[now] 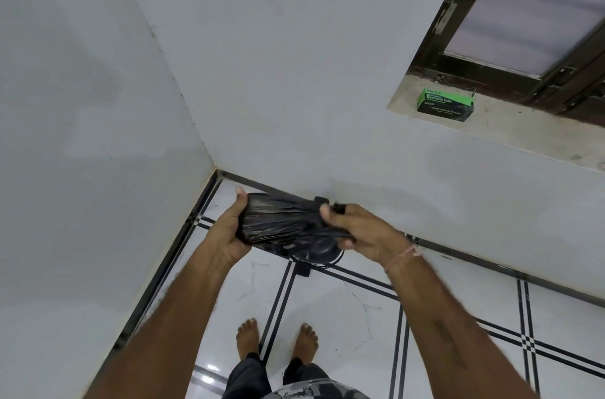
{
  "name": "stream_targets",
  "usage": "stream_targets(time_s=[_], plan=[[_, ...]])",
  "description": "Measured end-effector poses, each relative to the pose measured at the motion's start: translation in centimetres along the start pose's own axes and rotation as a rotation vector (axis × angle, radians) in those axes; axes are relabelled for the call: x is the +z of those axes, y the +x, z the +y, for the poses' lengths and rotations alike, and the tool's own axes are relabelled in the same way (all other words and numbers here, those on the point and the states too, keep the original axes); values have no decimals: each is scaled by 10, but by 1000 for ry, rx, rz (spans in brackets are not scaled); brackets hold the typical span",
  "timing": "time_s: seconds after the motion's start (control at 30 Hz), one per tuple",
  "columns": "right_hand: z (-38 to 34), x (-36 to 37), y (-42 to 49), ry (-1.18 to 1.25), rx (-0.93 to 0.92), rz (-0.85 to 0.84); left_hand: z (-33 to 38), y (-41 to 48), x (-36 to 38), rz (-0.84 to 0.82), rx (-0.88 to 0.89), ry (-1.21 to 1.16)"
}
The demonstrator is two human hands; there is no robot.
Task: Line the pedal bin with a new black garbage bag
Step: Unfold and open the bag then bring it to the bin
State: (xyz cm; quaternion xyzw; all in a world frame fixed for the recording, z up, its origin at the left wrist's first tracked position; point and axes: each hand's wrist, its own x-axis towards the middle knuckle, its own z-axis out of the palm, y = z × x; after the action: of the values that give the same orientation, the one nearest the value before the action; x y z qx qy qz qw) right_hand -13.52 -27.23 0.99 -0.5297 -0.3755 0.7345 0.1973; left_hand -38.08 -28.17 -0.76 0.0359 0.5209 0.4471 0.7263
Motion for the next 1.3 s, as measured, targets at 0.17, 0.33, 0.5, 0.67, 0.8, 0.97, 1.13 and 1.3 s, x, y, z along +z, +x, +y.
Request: stream_targets(time_s=[0.17, 0.33, 0.5, 0.67, 0.8, 0.97, 1.13, 1.3], plan=[[-4, -5, 11, 460, 126, 209, -16, 2, -9, -193, 81, 442], [-4, -4, 11, 713, 155, 257, -20, 5, -23, -241, 75, 694], [6, -13, 18, 945, 42, 342, -20, 5, -27, -164, -37, 131], [19, -20, 11, 889, -30, 253, -19, 2, -17, -91, 57, -255], [23, -30, 5, 789, -44, 200, -20, 9, -36, -176, 134, -141], [22, -37, 7, 766, -100, 230, -31, 8, -46, -312, -1, 490], [24, -47, 3, 165, -139, 88, -26, -1, -35, -137, -120, 309], [20, -44, -6, 95, -90, -256, -21, 3, -28, 70, -140, -62]])
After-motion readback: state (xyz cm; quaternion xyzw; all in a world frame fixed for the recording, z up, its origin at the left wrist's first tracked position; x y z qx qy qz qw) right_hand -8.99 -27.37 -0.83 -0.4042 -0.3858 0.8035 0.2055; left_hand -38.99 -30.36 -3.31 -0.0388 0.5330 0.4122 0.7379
